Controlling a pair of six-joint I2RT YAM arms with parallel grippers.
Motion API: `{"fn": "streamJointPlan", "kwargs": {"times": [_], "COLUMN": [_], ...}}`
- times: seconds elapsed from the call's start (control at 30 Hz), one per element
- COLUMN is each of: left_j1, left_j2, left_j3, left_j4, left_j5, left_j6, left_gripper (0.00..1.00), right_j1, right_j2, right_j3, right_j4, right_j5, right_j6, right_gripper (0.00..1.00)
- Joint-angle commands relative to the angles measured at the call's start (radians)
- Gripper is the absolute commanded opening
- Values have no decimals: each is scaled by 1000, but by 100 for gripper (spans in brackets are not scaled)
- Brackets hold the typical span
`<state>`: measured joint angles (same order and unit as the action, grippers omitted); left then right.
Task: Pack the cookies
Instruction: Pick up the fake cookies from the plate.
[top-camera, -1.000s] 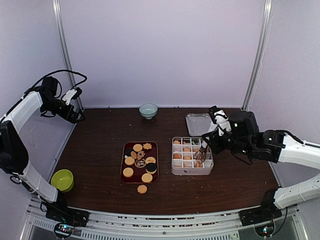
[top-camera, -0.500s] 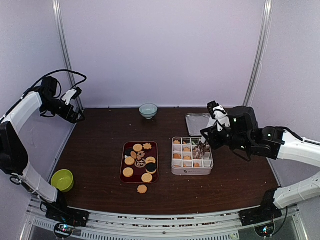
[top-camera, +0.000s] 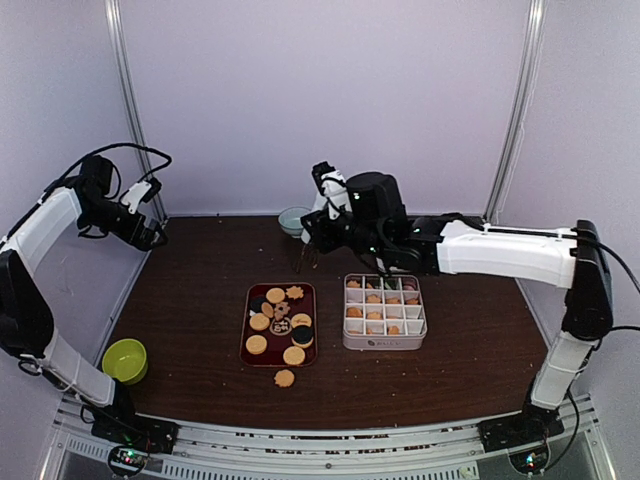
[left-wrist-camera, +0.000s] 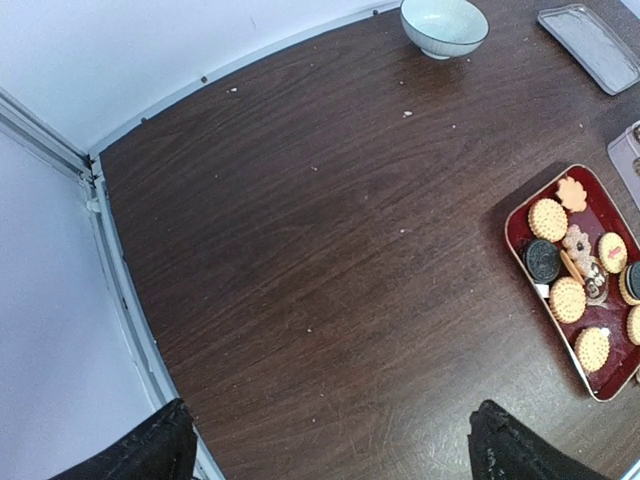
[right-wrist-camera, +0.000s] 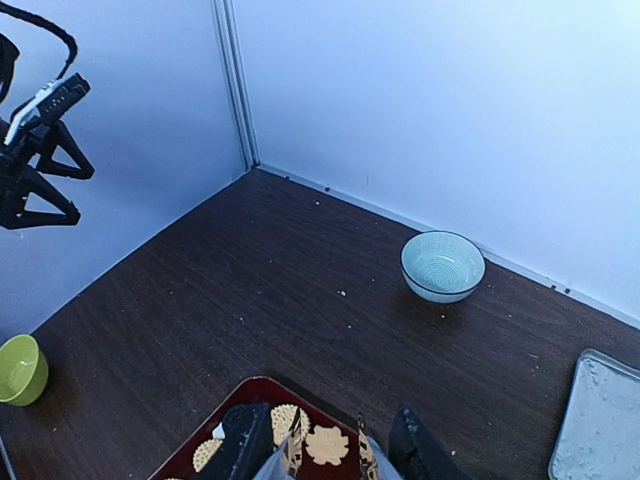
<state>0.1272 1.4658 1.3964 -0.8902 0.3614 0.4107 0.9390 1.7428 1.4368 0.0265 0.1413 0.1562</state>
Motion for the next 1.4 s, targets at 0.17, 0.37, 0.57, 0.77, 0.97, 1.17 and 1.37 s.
{"fn": "streamJointPlan", "kwargs": {"times": [0.17,0.37,0.57,0.77,0.97,1.17,1.37], "left_j1": [1,1,0,0,0,1,0], "left_j2": [-23,-12,-7,-9,-13,-14,-9], "left_j3": [-40,-35,-34,-37,-36,-36,-33], "left_j4": [18,10,10,10,10,10,10], "left_j5": [31,51,59,57,53,53,57], "left_j6": [38,44,42,40,45,44,46], "left_gripper": [98,98,98,98,98,98,98], "right_j1": [5,5,6,5,5,14,35], "right_j2": [232,275,296,317,327,299,229], "right_j3": [185,194,179,176,158,98,-31], "right_j4": [49,34,37,38,35,40,85], "right_j5": [36,77,71,49,42,44,60], "right_j6": [0,-2,23,48,66,77,120], "right_gripper": [40,42,42,42,42,40,39]}}
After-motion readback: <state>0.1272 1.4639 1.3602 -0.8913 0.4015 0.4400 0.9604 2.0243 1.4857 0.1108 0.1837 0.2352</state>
